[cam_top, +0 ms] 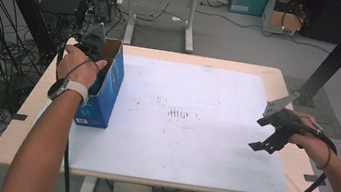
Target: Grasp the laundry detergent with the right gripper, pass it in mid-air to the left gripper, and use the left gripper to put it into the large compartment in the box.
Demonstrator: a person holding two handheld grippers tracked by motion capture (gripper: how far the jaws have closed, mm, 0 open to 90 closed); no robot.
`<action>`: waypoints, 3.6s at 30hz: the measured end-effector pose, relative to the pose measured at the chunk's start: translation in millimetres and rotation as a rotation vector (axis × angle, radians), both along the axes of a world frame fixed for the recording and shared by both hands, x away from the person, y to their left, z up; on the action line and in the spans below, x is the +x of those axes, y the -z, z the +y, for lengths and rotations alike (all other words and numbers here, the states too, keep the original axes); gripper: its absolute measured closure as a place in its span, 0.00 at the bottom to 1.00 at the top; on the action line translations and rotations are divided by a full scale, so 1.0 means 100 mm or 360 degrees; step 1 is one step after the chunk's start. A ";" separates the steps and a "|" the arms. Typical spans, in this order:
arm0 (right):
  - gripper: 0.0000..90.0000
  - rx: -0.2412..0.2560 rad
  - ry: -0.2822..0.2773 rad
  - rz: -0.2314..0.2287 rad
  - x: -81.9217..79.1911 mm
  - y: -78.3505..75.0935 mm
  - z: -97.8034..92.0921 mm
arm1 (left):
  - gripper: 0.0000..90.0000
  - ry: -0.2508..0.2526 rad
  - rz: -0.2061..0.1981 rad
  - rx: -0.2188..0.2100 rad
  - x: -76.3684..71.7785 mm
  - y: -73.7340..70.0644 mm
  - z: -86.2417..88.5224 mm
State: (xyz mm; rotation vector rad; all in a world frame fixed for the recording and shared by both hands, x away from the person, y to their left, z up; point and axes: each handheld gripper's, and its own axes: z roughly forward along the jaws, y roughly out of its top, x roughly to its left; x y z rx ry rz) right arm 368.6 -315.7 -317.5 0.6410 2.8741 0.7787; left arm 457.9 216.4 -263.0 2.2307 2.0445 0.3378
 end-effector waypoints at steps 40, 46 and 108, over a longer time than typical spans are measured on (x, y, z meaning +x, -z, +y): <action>0.04 0.0001 0.0002 -0.0009 0.02 -0.01 -0.01 | 0.42 0.0002 0.0000 0.0000 0.00 0.01 0.00; 0.04 0.0002 0.0004 -0.0010 0.02 -0.01 -0.01 | 0.42 0.0003 0.0001 0.0001 0.00 0.00 0.00; 0.04 -0.0006 -0.0023 0.0008 0.01 0.00 0.02 | 0.41 -0.0005 0.0000 -0.0013 0.00 0.01 0.02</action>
